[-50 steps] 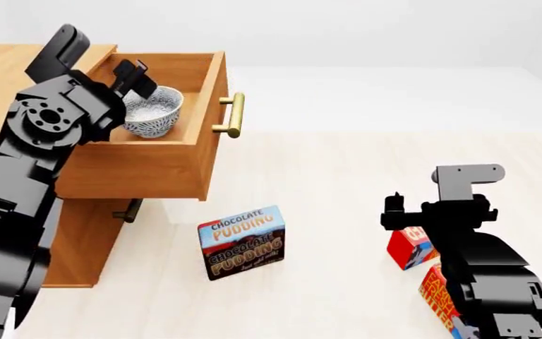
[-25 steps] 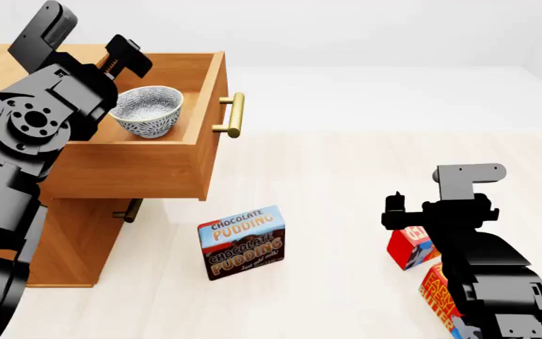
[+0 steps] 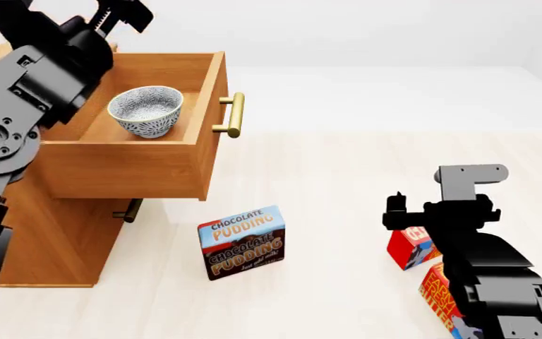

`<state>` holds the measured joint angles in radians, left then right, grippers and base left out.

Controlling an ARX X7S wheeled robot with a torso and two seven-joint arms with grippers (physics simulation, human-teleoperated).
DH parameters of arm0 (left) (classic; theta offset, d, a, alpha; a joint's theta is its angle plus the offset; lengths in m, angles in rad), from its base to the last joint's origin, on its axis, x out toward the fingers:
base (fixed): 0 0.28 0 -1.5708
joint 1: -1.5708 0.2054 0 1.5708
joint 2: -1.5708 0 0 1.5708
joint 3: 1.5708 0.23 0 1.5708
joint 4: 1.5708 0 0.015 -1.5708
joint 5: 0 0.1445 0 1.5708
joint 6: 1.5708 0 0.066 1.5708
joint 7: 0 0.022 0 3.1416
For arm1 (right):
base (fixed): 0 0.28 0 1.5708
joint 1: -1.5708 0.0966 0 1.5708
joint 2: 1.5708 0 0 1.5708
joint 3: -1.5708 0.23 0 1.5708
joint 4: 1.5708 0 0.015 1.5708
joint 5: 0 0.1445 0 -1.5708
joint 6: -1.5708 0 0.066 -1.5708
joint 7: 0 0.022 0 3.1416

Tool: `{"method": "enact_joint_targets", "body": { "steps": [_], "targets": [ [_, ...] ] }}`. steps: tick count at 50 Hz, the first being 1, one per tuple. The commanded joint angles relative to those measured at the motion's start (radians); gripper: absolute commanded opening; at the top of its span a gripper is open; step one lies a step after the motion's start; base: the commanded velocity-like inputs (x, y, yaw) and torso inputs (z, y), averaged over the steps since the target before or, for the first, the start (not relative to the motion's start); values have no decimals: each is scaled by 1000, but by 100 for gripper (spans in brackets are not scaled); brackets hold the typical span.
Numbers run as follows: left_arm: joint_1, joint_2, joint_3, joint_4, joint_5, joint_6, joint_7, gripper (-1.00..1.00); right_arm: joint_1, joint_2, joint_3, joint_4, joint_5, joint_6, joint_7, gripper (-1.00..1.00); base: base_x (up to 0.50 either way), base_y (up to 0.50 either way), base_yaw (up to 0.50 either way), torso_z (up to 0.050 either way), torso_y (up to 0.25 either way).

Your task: Put the bowl in the top drawer of the cabinet.

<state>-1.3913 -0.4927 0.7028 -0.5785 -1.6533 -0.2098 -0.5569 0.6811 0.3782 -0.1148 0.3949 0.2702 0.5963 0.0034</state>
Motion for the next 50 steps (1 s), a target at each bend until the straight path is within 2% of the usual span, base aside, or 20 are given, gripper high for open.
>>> {"method": "enact_joint_targets", "body": {
  "steps": [1,14,23,31,37,50],
  "targets": [
    [70,-83,-36,277,-17,22,28,100,-14,2,6,-42,11,18,7,100,0,0,0,0,0],
    [252,-223,-30,653,86,82,156,100,-115,-2,187,-490,163,191,130,100,0,0,0,0,0],
    [419,-339,-55,899,146,172,195,100,-155,3,272,-743,235,290,202,100,0,0,0,0,0],
    [572,-418,-89,1047,231,288,203,100,-207,18,328,-993,269,338,265,100,0,0,0,0,0],
    [664,-477,-120,1148,277,358,165,100,-240,20,411,-1165,343,388,290,100,0,0,0,0,0],
    [909,-550,-166,1304,542,522,67,100,-460,35,450,-1364,286,208,242,100,0,0,0,0,0]
  ]
}}
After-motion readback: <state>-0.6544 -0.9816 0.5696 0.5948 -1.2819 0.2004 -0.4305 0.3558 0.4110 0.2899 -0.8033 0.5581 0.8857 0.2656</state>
